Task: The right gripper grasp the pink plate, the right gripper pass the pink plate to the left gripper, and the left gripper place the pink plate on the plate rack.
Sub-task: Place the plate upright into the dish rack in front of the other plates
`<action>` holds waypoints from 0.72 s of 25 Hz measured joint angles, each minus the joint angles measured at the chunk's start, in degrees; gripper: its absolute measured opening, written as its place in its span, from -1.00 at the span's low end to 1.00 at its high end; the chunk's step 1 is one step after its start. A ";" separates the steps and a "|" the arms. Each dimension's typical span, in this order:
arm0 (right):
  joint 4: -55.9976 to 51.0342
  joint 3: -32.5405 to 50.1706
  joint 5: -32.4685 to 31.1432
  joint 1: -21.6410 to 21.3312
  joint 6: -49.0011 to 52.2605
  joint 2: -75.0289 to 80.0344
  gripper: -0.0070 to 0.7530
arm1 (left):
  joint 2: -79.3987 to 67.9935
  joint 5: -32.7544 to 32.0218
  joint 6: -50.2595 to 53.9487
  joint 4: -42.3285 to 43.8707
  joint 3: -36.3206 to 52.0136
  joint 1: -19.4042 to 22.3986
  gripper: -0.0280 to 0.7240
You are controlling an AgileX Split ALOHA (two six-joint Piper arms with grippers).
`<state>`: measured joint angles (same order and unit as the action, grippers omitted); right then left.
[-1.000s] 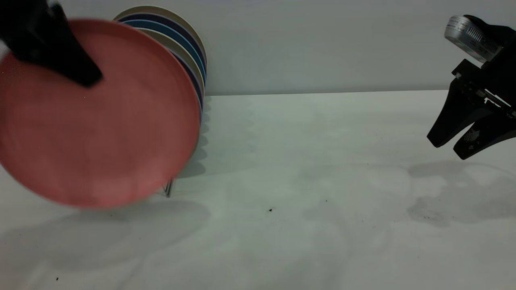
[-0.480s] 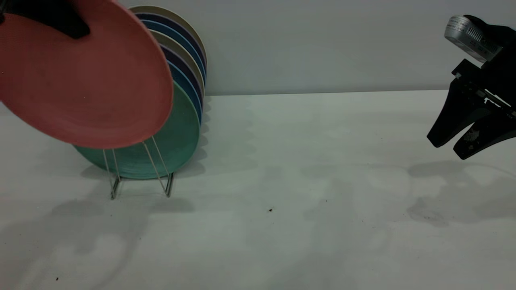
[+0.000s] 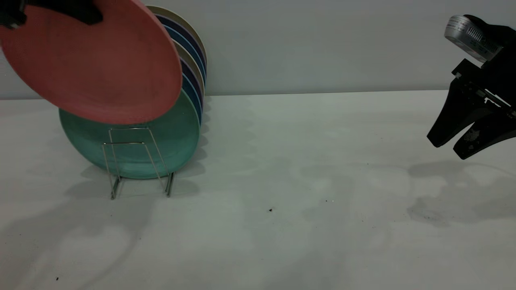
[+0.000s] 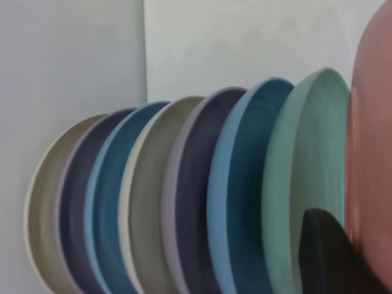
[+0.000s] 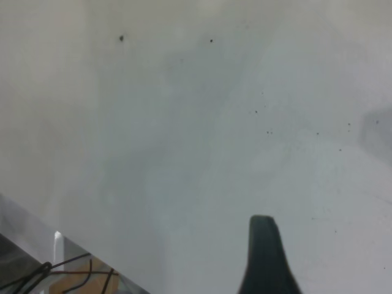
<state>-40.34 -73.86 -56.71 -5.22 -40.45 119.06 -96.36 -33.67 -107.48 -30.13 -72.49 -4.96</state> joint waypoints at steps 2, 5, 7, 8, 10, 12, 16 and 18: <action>0.00 0.00 0.00 0.00 0.00 0.00 0.43 | -1.03 0.05 -0.19 -0.33 0.00 0.00 -0.59; 0.00 0.00 0.00 0.00 0.00 0.00 0.43 | -2.06 0.99 -0.30 -0.31 0.00 0.00 -0.59; 0.00 0.00 0.00 0.00 0.00 0.00 0.43 | -2.37 1.80 -0.42 -0.31 0.00 0.00 -0.59; 0.00 0.00 0.00 0.00 0.00 0.00 0.43 | -2.64 1.96 -0.47 -0.31 0.00 0.00 -0.59; 0.00 0.00 0.00 0.00 0.00 0.00 0.43 | -3.40 1.98 -0.48 -0.45 -0.02 0.00 -0.59; 0.00 0.00 0.00 0.00 0.00 0.00 0.42 | -4.42 2.10 -0.48 -0.45 -0.02 0.00 -0.59; 0.00 0.00 0.00 0.00 0.00 0.00 0.42 | -6.31 2.60 -0.48 -0.45 -0.06 0.00 -0.60; 0.00 0.00 0.00 0.00 0.00 0.00 0.42 | -7.00 3.34 -0.48 -0.45 -0.06 0.00 -0.60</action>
<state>-40.34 -73.86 -56.71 -5.22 -40.45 119.06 -103.36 -30.34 -107.95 -30.59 -72.55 -4.96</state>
